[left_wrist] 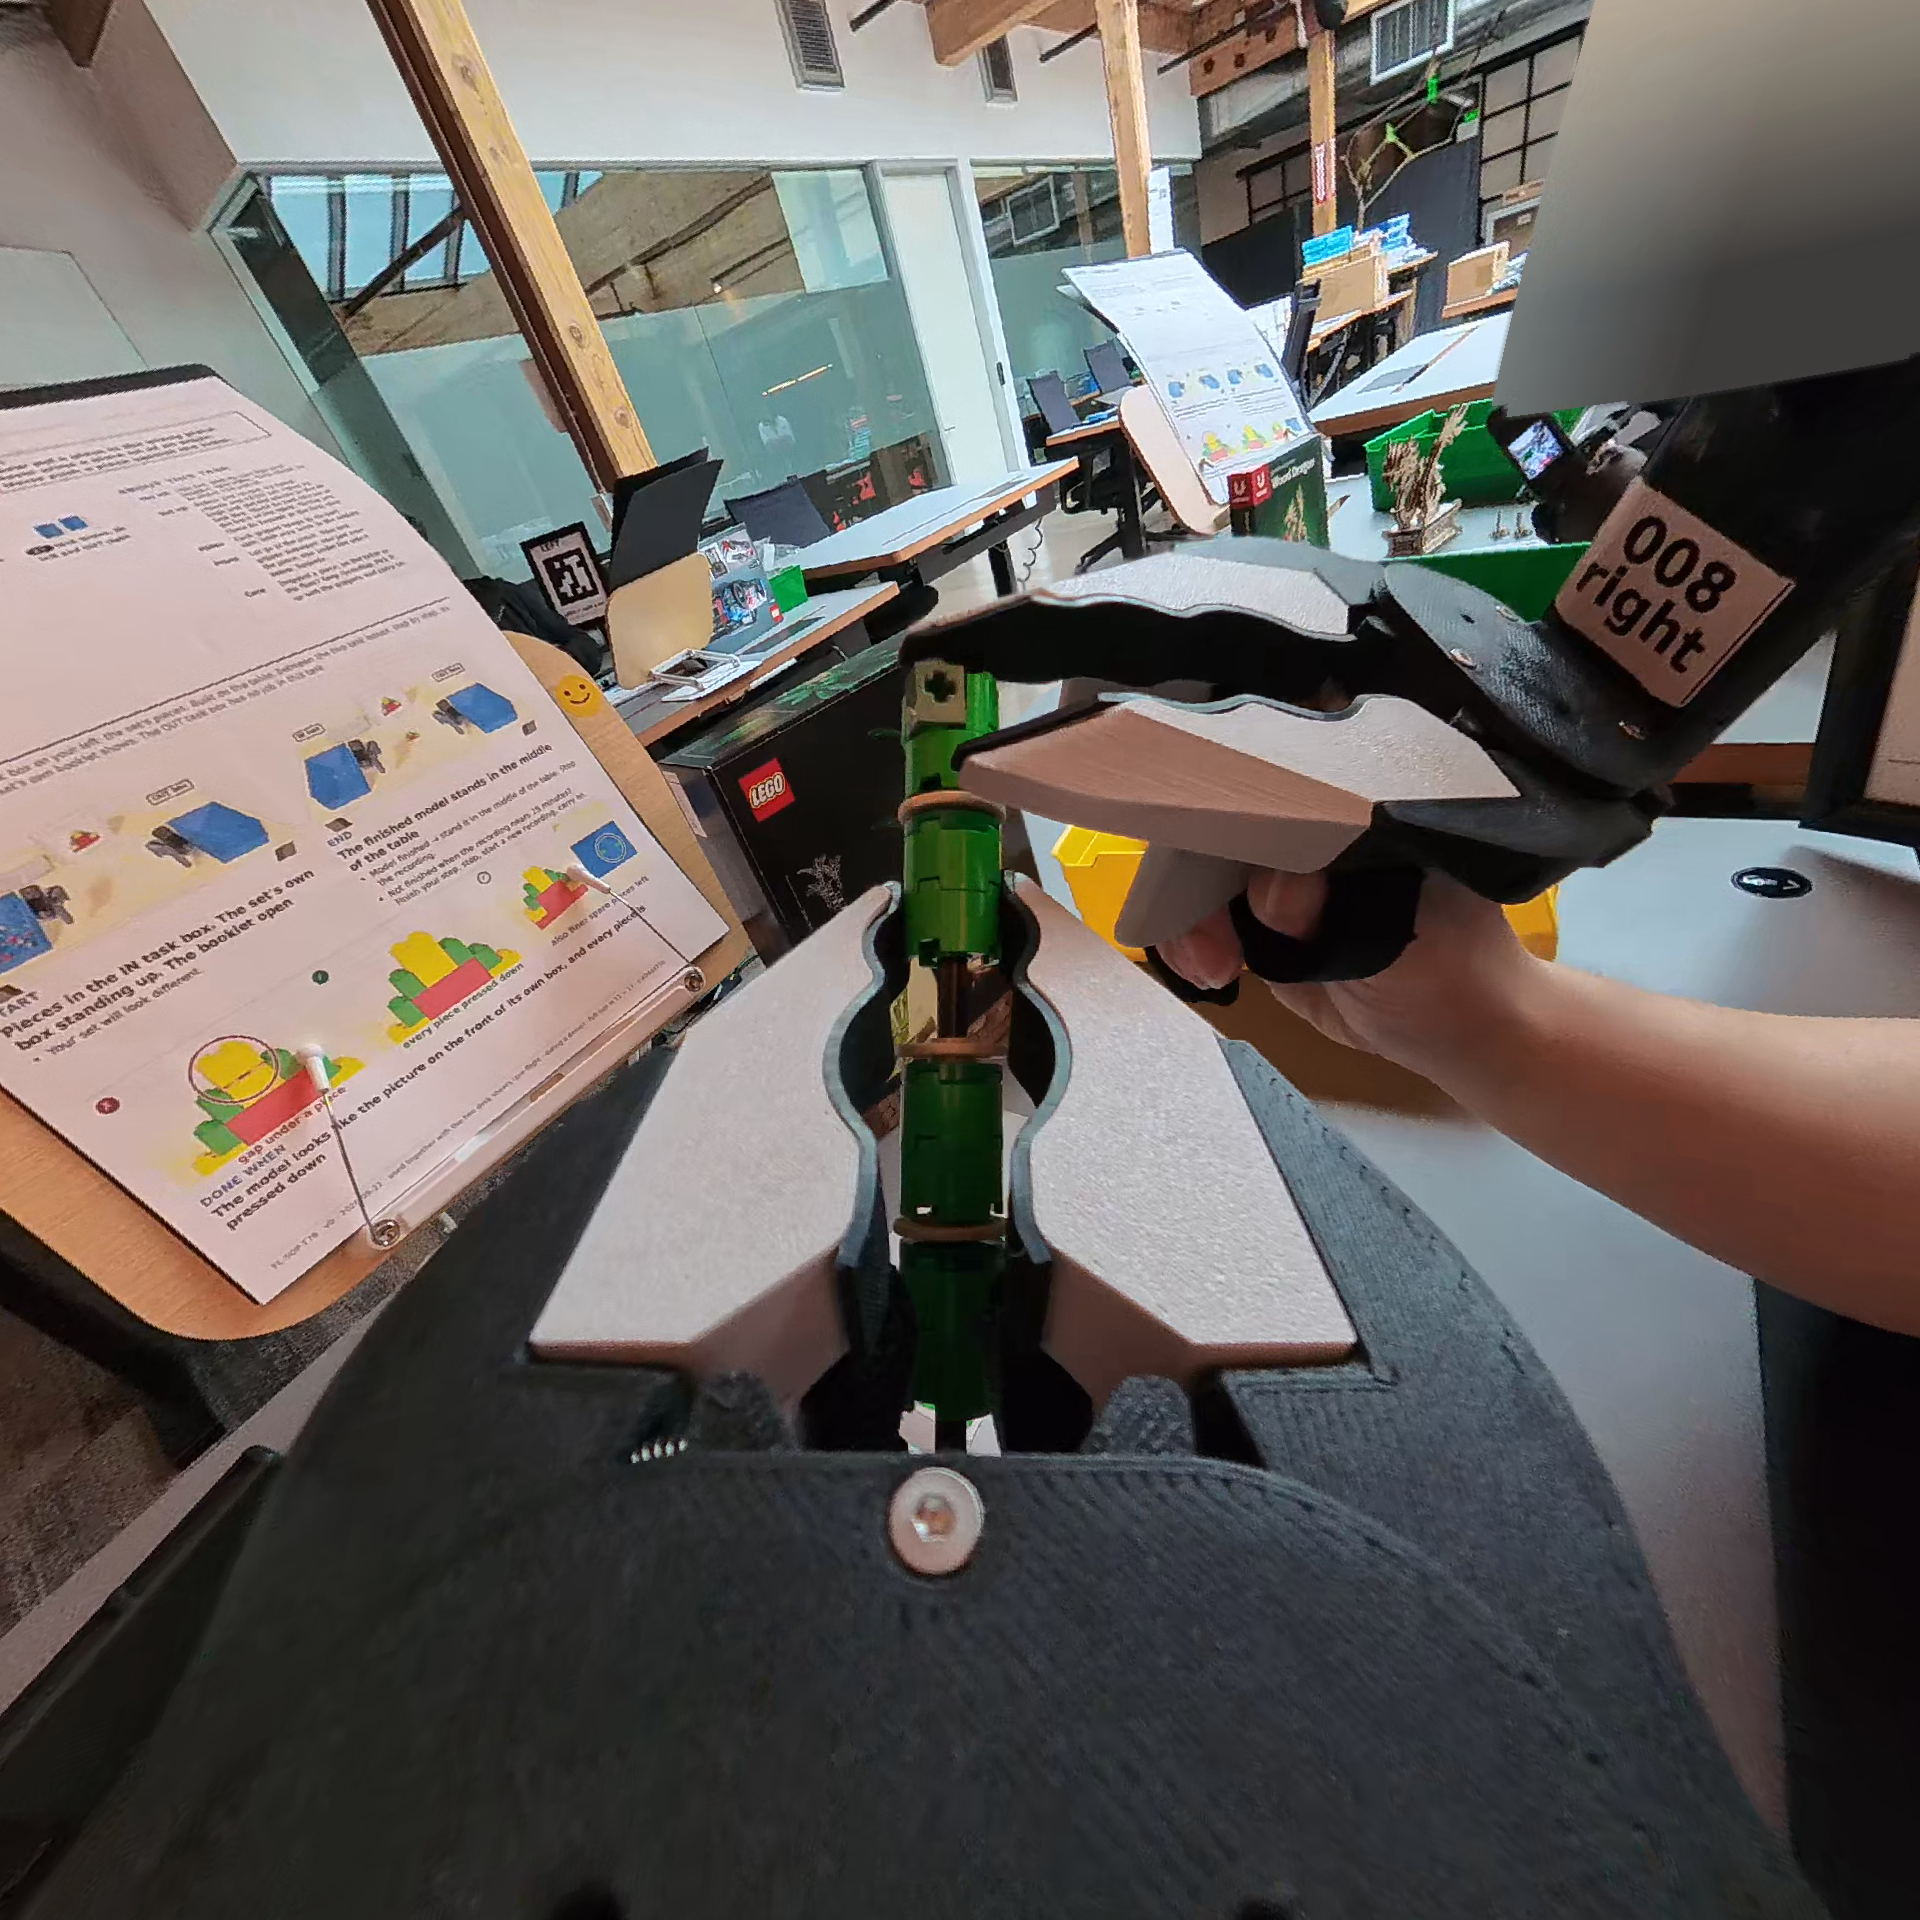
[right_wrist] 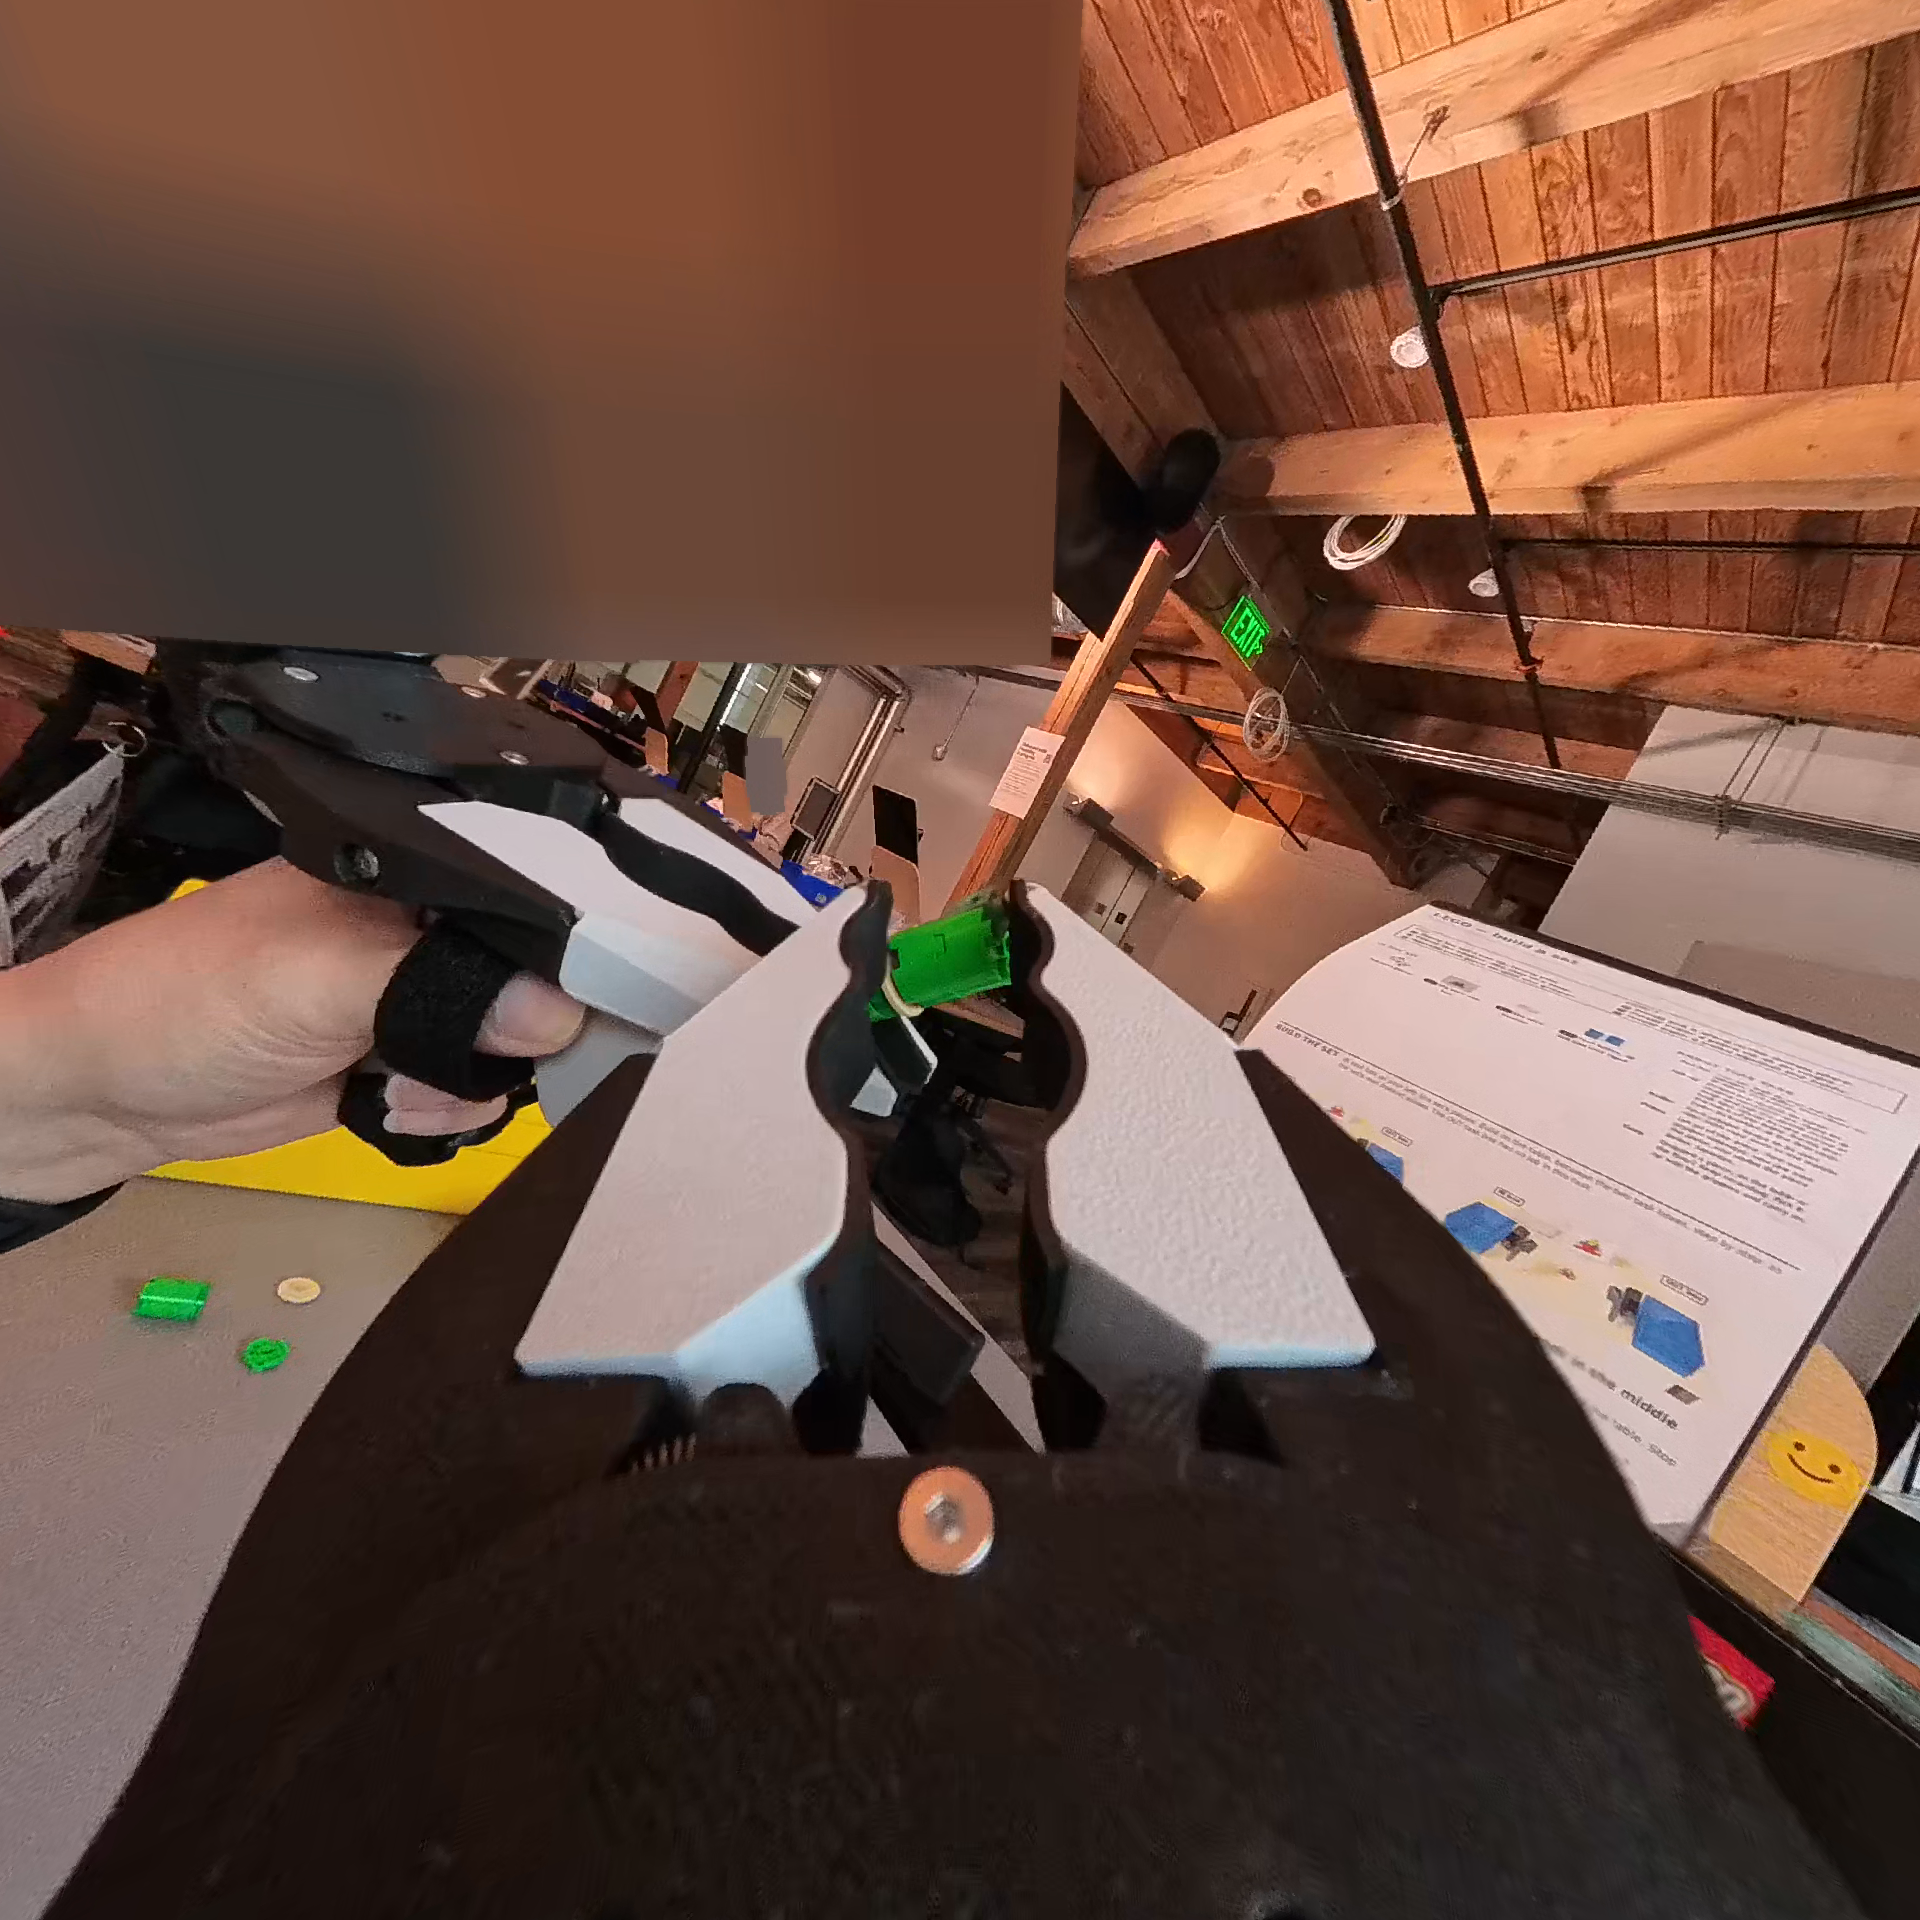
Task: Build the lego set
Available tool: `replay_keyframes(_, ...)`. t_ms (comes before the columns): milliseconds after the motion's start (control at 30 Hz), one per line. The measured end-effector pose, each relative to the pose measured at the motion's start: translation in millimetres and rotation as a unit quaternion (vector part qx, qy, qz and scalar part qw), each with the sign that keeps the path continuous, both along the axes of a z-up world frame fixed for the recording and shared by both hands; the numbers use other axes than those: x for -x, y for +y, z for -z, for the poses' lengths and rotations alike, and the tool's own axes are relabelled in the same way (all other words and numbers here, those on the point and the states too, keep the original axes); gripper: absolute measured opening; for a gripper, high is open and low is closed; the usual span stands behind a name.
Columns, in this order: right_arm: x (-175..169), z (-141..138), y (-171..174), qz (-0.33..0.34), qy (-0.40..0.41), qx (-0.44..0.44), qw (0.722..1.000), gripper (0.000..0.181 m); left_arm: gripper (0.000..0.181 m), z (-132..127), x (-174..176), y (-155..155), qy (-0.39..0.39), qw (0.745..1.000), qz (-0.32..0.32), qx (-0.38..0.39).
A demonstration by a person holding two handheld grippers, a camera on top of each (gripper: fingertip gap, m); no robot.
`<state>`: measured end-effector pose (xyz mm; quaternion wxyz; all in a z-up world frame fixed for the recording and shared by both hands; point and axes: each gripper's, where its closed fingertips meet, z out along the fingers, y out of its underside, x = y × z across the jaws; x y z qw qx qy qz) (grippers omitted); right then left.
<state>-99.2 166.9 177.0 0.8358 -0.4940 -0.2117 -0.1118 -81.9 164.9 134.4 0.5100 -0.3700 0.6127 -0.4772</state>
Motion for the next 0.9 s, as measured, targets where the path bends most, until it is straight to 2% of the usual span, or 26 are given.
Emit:
replay_keyframes(433,-3.8,3.7,3.1,0.009,0.018,0.003,1.0,0.018,0.013,3.4,-0.4,3.1,0.018,1.0,-0.007,0.007)
replay_keyframes(900,-7.1,5.4,1.8,0.016,-0.006,0.001,1.0,0.014,0.013,6.3,-0.6,3.7,0.028,1.0,-0.002,0.004)
